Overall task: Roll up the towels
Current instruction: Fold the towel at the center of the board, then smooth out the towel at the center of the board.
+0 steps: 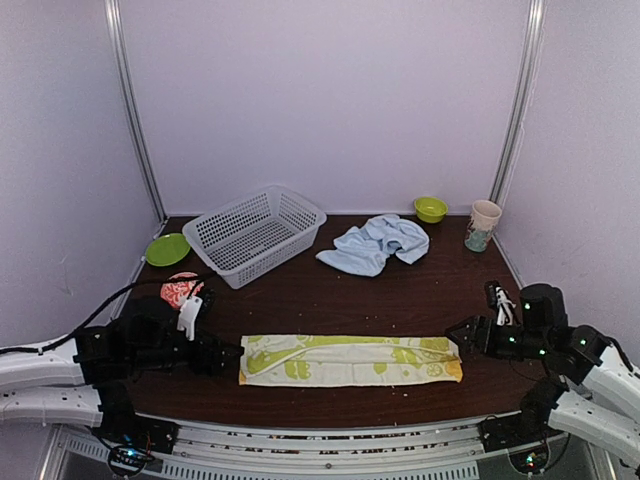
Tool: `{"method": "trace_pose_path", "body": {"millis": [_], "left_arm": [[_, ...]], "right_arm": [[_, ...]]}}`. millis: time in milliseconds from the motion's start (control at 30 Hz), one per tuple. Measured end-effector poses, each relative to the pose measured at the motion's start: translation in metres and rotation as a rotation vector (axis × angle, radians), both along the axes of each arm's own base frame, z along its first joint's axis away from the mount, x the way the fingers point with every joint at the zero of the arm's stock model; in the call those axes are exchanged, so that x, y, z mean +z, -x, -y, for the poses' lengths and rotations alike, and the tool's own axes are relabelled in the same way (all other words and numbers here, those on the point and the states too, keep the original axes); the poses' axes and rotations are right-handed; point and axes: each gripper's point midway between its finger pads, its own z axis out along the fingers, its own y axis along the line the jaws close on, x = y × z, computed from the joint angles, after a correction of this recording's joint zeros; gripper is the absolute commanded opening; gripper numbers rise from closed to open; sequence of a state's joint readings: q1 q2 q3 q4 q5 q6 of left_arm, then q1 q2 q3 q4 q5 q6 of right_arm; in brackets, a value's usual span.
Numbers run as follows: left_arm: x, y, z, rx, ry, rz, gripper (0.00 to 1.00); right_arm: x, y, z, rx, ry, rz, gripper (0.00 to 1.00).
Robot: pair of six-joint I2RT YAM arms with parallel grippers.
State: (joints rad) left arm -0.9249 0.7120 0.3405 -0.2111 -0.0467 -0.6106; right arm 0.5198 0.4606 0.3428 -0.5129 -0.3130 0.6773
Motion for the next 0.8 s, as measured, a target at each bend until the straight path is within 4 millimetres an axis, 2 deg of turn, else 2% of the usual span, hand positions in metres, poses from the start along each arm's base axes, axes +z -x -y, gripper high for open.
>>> {"method": "trace_pose_path", "body": {"millis": [100, 200, 367, 500, 667, 800], "left_arm": [[0.004, -0.009, -0.002, 0.048, -0.041, -0.013, 0.70], [0.011, -0.023, 0.008, 0.082, -0.092, -0.039, 0.59], [0.015, -0.051, 0.043, 0.089, -0.169, -0.088, 0.41], [0.000, -0.065, 0.064, 0.081, -0.219, -0.131, 0.34], [-0.031, -0.063, 0.066, 0.073, -0.287, -0.202, 0.32], [-0.041, -0.059, 0.064, 0.071, -0.314, -0.232, 0.31]], "right_arm": [[-0.004, -0.009, -0.001, -0.017, 0.045, -0.052, 0.66], [-0.011, -0.022, -0.003, -0.026, 0.112, -0.105, 0.52], [-0.024, -0.045, -0.008, -0.017, 0.225, -0.176, 0.32], [-0.036, -0.053, -0.014, 0.018, 0.282, -0.220, 0.27], [-0.051, -0.035, -0.018, 0.119, 0.331, -0.283, 0.25], [-0.059, -0.007, -0.035, 0.251, 0.355, -0.336, 0.23]]}}
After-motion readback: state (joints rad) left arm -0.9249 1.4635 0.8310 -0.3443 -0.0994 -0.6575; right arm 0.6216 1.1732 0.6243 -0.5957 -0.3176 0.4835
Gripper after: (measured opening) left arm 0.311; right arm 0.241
